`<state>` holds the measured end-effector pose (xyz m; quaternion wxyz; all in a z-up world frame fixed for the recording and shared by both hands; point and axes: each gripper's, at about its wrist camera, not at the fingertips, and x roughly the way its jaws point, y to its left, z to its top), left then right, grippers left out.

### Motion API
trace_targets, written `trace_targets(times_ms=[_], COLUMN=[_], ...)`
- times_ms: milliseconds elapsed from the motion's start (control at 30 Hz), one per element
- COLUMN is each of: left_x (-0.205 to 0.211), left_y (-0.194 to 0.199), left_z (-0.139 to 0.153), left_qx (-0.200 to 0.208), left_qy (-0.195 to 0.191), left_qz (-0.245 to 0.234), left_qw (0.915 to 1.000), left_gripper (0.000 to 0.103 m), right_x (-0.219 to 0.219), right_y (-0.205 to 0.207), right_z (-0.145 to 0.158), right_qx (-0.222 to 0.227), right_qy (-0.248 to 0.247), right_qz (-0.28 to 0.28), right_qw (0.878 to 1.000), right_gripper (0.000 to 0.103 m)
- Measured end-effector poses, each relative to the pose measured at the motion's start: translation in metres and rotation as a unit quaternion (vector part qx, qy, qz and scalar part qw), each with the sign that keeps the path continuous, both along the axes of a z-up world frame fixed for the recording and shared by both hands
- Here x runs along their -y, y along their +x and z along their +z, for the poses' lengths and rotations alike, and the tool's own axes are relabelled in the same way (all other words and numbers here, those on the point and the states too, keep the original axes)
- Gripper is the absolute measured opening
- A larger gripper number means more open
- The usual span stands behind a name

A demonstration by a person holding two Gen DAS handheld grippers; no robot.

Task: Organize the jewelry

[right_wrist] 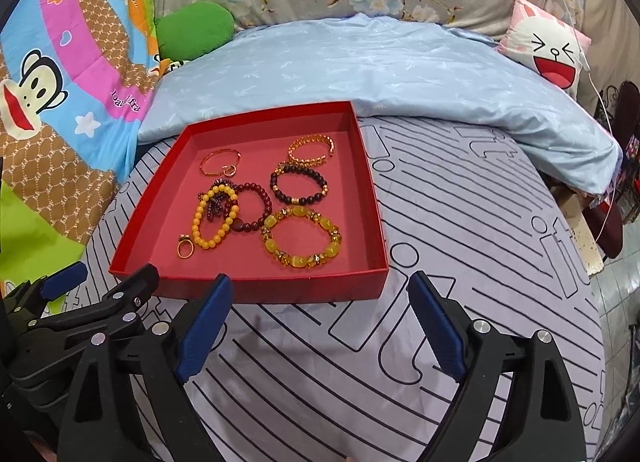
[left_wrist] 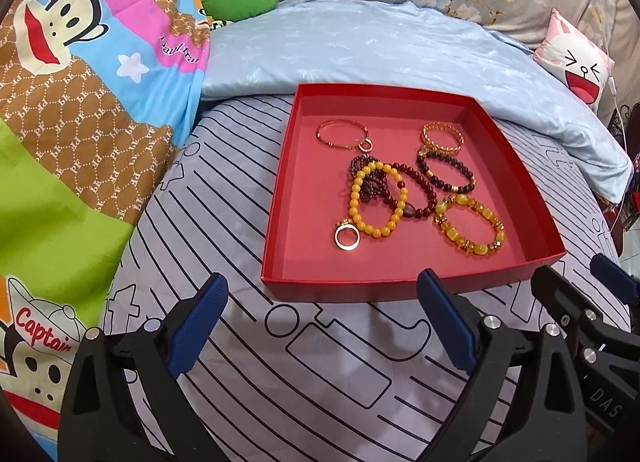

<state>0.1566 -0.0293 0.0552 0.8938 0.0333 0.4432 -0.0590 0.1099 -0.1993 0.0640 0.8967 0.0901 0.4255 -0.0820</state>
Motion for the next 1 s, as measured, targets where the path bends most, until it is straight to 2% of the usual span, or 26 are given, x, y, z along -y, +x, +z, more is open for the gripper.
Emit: trace_targets(times_ms=[100,367,633,1000], left_x=[-0.0022,-0.0035,-0.0025,-0.0025], left_y=[-0.0007,0.0005,0.0016,0.0018], left_z=[-0.0019,-0.0048,-0.0053,-0.0068], left_qx=[-0.004,-0.008,-0.004,-0.004], left_qy=[-0.003,-0.005,0.006,0.006], left_qz=[0.005,0.009,0.007,0.007], left_qw=[1.0,0.9999,0.9999,0.9999], left_gripper=[0.092,0.093,0.095,0.096], right_x=[0.0026,-0.0043,-0.0025,-0.0008], right_y=[-0.0002,-0.0025,-0.0007,-0.0011], right_z=[-0.0042,0.0022,0.0015,0.0011], right_qx=[-0.004,0.018,0.012,0.011], right_qy=[0.016,-0.03,-0.043,-0.036], right_qz=[0.0,0.001,-0.004,-0.005], right_qw=[1.0,0.999,0.999,0.999], right_gripper=[0.097,0.097,0.097,0.097])
